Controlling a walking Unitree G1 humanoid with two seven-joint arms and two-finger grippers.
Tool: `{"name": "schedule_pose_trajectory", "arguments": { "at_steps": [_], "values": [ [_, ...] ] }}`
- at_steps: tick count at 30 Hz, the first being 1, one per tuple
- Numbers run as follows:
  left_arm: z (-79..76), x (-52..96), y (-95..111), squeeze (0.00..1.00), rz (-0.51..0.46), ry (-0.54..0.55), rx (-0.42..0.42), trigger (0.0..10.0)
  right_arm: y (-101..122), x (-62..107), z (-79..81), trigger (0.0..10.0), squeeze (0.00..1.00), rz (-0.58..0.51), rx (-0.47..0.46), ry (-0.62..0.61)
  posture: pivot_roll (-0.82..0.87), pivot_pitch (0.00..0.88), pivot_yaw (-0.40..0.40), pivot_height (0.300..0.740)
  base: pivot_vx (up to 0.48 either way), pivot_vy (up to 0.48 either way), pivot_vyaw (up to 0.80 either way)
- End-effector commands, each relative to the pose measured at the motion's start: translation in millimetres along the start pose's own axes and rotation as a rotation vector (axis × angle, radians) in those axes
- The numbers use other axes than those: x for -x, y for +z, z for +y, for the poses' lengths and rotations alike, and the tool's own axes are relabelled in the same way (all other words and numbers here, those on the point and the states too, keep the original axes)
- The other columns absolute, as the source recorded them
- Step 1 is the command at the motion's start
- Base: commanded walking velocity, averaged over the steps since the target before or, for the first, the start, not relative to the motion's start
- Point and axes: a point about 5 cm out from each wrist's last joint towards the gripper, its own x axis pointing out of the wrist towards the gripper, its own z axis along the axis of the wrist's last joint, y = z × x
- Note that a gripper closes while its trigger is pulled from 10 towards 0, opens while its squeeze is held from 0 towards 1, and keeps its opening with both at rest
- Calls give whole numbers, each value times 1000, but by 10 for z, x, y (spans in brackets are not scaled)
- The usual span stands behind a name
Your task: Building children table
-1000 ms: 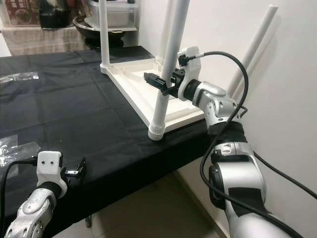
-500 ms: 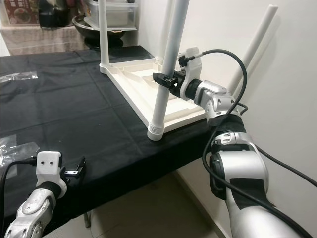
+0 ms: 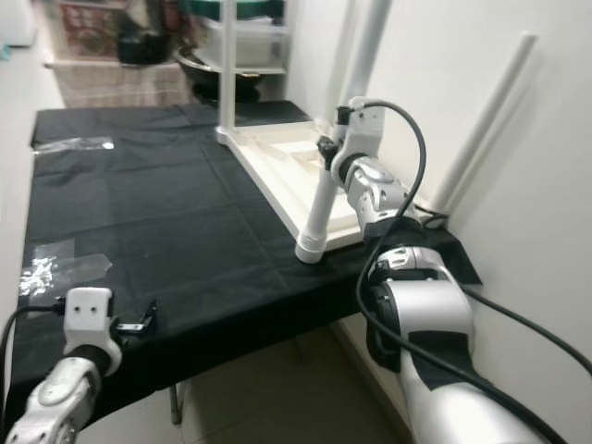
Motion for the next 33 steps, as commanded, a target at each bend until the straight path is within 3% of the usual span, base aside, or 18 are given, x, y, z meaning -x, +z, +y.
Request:
{"name": "schedule_pose_trajectory", "arguments": {
  "at_steps": [1, 7, 17, 19, 20, 21, 22, 30, 31, 32, 33],
  "values": [
    [-28, -15, -4, 0, 14, -20, -13, 10000, -201, 16, -41, 0, 0, 90, -23, -83, 79, 0, -130, 740, 0, 0, 0],
    [-10, -27, 4, 0, 11, -10, -16, 10000, -201, 59, 197, 0, 0, 85, -30, -200, 66, 0, -131, 740, 0, 0, 0],
    [-64, -1, -29, 0, 18, -18, -4, 10000, -85, 70, 290, 0, 0, 92, -38, -230, 62, 0, -142, 740, 0, 0, 0],
    [-64, 0, -30, 0, 18, -17, -4, 10000, -74, 73, 298, 549, 0, 92, -43, -221, 62, 0, -142, 740, 0, 0, 0],
    [-66, 0, -30, 0, 18, -18, -3, 10000, -61, 79, 310, 4784, 0, 88, -49, -216, 62, 0, -142, 740, 0, 0, 0],
    [-66, 0, -30, 0, 19, -18, -3, 10000, -53, 83, 317, 4784, 0, 86, -54, -213, 62, 0, -142, 740, 0, 0, 0],
    [-68, -1, -31, 0, 19, -19, -3, 10000, -48, 87, 326, 9686, 0, 86, -58, -210, 62, 0, -142, 740, 0, 0, 0],
    [-74, -5, -29, 0, 18, -24, -5, 10000, -38, 99, 335, 10000, 0, 92, -77, -230, 58, 0, -139, 740, 0, 0, 0],
    [-74, -5, -29, 0, 18, -24, -5, 10000, -36, 100, 334, 10000, 506, 93, -79, -230, 58, 0, -139, 740, 0, 0, 0],
    [-74, -5, -29, 0, 18, -24, -5, 10000, -36, 100, 334, 10000, 506, 93, -79, -230, 58, 0, -139, 740, 0, 0, 0],
    [-74, -5, -28, 0, 18, -25, -5, 10000, -27, 102, 335, 10000, 969, 90, -86, -228, 58, 0, -139, 740, 0, 0, 0]
  ]
}}
